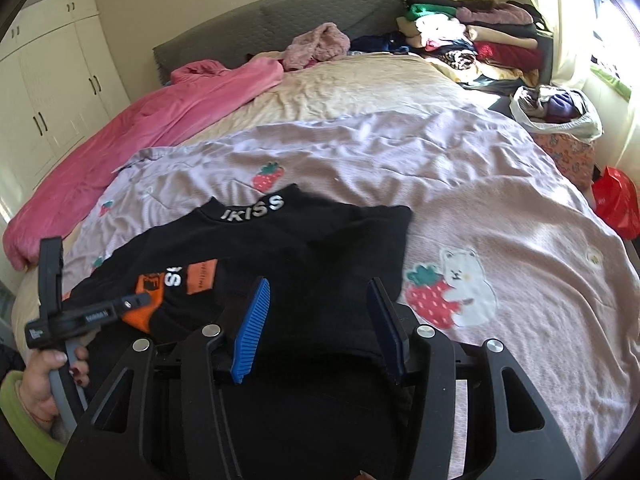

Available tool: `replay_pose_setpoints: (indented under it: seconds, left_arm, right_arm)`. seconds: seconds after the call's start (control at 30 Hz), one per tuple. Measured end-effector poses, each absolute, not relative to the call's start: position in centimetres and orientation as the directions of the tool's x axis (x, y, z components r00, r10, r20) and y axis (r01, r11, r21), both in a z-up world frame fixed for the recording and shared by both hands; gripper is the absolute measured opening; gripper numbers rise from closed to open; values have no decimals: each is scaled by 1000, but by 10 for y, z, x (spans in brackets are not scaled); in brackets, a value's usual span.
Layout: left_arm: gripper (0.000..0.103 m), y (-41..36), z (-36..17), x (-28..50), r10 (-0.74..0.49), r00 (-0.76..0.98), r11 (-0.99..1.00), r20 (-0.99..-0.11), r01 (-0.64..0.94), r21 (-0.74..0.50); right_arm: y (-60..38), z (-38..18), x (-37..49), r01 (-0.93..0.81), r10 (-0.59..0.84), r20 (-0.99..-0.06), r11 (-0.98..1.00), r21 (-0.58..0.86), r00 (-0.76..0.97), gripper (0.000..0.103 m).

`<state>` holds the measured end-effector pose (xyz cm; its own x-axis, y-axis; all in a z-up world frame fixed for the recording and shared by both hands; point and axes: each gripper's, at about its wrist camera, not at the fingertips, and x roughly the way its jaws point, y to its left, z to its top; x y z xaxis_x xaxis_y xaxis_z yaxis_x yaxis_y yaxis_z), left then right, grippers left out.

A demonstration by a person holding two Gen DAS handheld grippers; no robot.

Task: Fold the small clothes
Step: 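Grasp the laid orange cuff with the left tool, then slide the cuff along the shirt body toward the hem and open the left tool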

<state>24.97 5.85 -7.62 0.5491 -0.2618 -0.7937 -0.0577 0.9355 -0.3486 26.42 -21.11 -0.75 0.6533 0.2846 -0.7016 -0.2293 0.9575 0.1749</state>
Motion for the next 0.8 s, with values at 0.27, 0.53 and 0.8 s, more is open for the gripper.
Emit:
replay_pose_setpoints:
  seconds: [0.27,0.53,0.8]
  left_arm:
    - [1,59,-22,245,-206,676,966,-708,26,-257]
    - [1,66,-36,252,-138,657,987,-741,26,-161]
    - [3,72,-60,247,-118,621,990,-775,15,-139]
  right_arm:
    - [-210,-22,268,-215,258,-721,964,154,643,49]
    - [-188,-32,276,-234,236,-740,966,109,629,49]
    - [-172,-42,286,-253,230,-751,964,87,619,50]
